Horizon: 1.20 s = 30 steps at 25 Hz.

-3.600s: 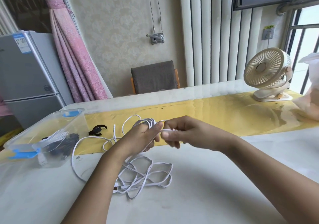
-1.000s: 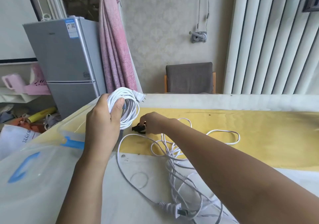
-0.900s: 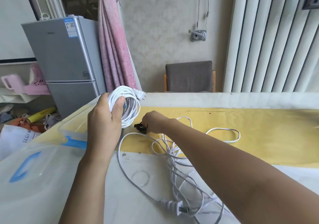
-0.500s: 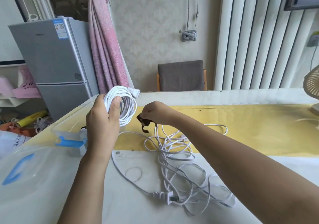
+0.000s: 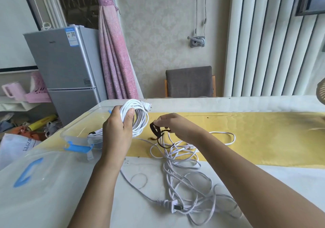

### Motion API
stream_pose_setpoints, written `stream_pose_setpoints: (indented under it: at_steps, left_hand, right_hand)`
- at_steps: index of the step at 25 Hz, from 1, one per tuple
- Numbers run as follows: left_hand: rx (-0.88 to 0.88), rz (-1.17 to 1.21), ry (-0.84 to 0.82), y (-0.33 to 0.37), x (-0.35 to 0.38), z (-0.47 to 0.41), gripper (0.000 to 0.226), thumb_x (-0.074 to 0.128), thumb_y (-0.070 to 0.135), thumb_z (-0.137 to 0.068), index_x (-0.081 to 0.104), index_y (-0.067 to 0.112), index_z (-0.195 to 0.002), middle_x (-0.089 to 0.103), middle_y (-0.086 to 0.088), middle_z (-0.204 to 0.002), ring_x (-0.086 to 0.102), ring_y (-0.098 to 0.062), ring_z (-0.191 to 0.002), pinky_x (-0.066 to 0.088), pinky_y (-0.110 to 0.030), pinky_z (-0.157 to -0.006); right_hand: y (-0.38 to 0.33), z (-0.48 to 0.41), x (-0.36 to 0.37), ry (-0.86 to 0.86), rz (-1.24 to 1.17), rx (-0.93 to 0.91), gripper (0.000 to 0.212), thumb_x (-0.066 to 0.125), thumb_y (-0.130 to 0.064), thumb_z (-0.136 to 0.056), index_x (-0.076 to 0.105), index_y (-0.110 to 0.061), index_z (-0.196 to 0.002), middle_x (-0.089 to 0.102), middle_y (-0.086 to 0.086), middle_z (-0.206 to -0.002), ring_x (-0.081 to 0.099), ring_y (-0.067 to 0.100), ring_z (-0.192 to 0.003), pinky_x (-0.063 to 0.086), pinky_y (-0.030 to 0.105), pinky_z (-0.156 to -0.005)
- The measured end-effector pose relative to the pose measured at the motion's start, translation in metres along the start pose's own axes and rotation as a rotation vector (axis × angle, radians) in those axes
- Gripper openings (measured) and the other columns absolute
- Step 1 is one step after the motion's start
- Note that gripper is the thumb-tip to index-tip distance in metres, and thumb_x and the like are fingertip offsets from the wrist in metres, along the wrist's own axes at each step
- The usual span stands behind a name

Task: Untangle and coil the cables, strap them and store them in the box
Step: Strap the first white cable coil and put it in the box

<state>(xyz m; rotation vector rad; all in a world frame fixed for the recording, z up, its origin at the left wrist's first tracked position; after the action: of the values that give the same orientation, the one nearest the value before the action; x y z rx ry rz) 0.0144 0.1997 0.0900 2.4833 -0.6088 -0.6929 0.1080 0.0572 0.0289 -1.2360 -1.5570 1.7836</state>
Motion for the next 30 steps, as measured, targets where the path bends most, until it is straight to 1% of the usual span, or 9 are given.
stream_pose_setpoints:
  at_steps: [5, 8, 10, 13, 17, 21, 23, 26, 30]
  left_hand:
    - [-0.010, -0.012, -0.023, -0.005, 0.006, 0.001, 0.028, 0.047, 0.029, -0.097, 0.057, 0.003, -0.101, 0.066, -0.012, -0.093, 0.056, -0.033, -0.086, 0.028, -0.025, -0.064]
    - [-0.026, 0.005, -0.044, -0.006, 0.010, 0.004, 0.029, 0.046, 0.030, -0.097, 0.058, 0.004, -0.105, 0.066, -0.011, -0.096, 0.057, -0.031, -0.090, 0.033, -0.028, -0.069]
    - [-0.041, 0.018, -0.051, -0.006, 0.011, 0.005, 0.029, 0.047, 0.030, -0.097, 0.059, 0.005, -0.105, 0.066, -0.010, -0.098, 0.057, -0.030, -0.091, 0.034, -0.028, -0.071]
    - [-0.051, 0.015, -0.058, -0.005, 0.012, 0.005, 0.027, 0.048, 0.030, -0.096, 0.059, 0.006, -0.103, 0.066, -0.008, -0.096, 0.056, -0.029, -0.089, 0.032, -0.027, -0.070]
    - [-0.063, 0.021, -0.072, -0.005, 0.011, 0.004, 0.027, 0.049, 0.031, -0.096, 0.059, 0.006, -0.097, 0.063, -0.006, -0.087, 0.051, -0.026, -0.081, 0.029, -0.027, -0.066]
    - [-0.035, 0.038, -0.164, 0.000, 0.019, 0.006, 0.039, 0.043, 0.042, -0.093, 0.055, 0.006, -0.087, 0.057, -0.003, -0.071, 0.051, -0.029, -0.073, 0.032, -0.033, -0.063]
    - [-0.016, 0.079, -0.221, 0.007, 0.024, 0.009, 0.039, 0.037, 0.051, -0.088, 0.047, 0.015, -0.077, 0.049, 0.004, -0.062, 0.045, -0.025, -0.065, 0.029, -0.032, -0.059]
    - [-0.019, 0.119, -0.266, 0.014, 0.029, 0.014, 0.039, 0.031, 0.054, -0.088, 0.038, 0.022, -0.066, 0.041, 0.004, -0.055, 0.044, -0.018, -0.059, 0.033, -0.030, -0.057]
    - [0.041, 0.082, -0.261, 0.022, 0.030, 0.015, 0.039, 0.030, 0.047, -0.093, 0.032, 0.026, -0.061, 0.033, 0.005, -0.050, 0.041, -0.006, -0.053, 0.031, -0.018, -0.051]
  right_hand:
    - [-0.007, 0.006, -0.006, 0.033, -0.174, -0.100, 0.021, 0.041, -0.016, -0.100, 0.051, -0.008, -0.083, 0.063, 0.002, -0.069, 0.059, 0.014, -0.068, 0.042, 0.028, -0.077]
    - [-0.007, 0.005, -0.017, 0.107, -0.429, -0.077, 0.020, 0.035, -0.015, -0.102, 0.043, -0.010, -0.085, 0.046, -0.002, -0.051, 0.046, 0.014, -0.045, 0.048, 0.034, -0.073]
    - [-0.007, 0.007, -0.016, 0.098, -0.477, -0.039, 0.018, 0.036, -0.017, -0.102, 0.042, -0.012, -0.086, 0.040, -0.006, -0.047, 0.034, 0.010, -0.038, 0.049, 0.028, -0.058]
    - [-0.007, 0.007, -0.017, 0.097, -0.319, -0.032, 0.017, 0.050, -0.022, -0.098, 0.049, -0.012, -0.084, 0.040, -0.009, -0.047, 0.030, 0.010, -0.042, 0.036, 0.022, -0.046]
    - [-0.047, 0.022, -0.037, 0.190, -0.019, -0.240, 0.011, 0.067, -0.021, -0.087, 0.065, -0.016, -0.077, 0.052, -0.008, -0.056, 0.043, 0.009, -0.048, 0.037, 0.021, -0.051]
    - [-0.096, 0.051, -0.023, -0.011, 0.364, -0.492, 0.008, 0.069, -0.011, -0.084, 0.075, -0.014, -0.088, 0.068, 0.000, -0.079, 0.059, 0.012, -0.069, 0.045, 0.022, -0.068]
    - [-0.098, 0.057, -0.011, -0.092, 0.554, -0.489, 0.012, 0.070, -0.014, -0.083, 0.076, -0.019, -0.093, 0.063, -0.011, -0.076, 0.059, 0.002, -0.072, 0.045, 0.015, -0.069]
    - [-0.089, 0.059, 0.007, -0.177, 0.784, -0.434, 0.016, 0.068, -0.014, -0.083, 0.076, -0.024, -0.093, 0.062, -0.012, -0.078, 0.055, 0.001, -0.074, 0.042, 0.015, -0.068]
    - [-0.084, 0.055, 0.011, -0.144, 0.836, -0.436, 0.017, 0.066, -0.011, -0.082, 0.076, -0.021, -0.090, 0.065, -0.009, -0.076, 0.055, 0.002, -0.070, 0.042, 0.014, -0.065]
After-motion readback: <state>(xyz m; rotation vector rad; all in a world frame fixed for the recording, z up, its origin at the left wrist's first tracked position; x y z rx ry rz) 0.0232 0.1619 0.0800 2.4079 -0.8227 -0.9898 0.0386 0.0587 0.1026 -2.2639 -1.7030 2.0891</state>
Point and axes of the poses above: each hand's wrist, its own z-axis away from the middle knuckle, its own x-axis out of the palm, y = z × x, the point moved 9 cm from there along -z, towards the middle knuckle
